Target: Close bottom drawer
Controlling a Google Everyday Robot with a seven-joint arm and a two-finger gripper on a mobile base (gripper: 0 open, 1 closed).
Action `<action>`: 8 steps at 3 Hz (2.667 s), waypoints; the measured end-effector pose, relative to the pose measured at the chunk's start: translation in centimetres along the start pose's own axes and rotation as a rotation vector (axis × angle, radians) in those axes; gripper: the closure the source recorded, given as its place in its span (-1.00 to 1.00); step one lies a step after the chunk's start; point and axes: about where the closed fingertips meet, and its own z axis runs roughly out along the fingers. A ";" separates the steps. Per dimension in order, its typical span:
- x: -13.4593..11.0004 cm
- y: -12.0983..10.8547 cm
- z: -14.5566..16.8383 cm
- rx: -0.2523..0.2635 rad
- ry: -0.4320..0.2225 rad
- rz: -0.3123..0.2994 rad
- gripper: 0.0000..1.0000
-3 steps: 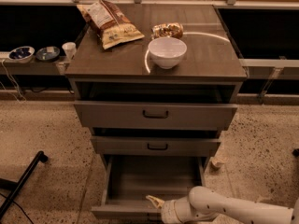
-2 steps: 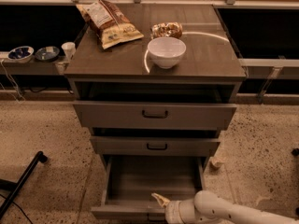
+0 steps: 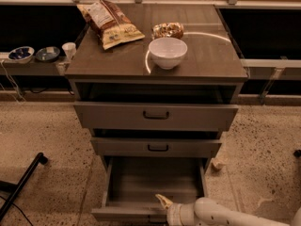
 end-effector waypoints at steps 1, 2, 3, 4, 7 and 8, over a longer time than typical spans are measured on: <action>1.4 -0.6 0.8 0.021 0.019 0.003 -0.90; 2.7 -1.3 0.8 0.054 0.013 0.009 -0.64; 4.7 -1.4 0.1 0.087 -0.003 0.022 -0.60; 5.9 -2.3 -0.5 0.116 -0.016 0.023 -0.50; 5.3 -9.6 2.6 0.133 0.015 0.015 -0.48; 5.0 -12.1 3.2 0.144 -0.002 0.020 -0.46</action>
Offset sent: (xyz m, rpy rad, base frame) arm 0.0294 -0.0310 -0.0351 0.0027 -0.0576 -0.0945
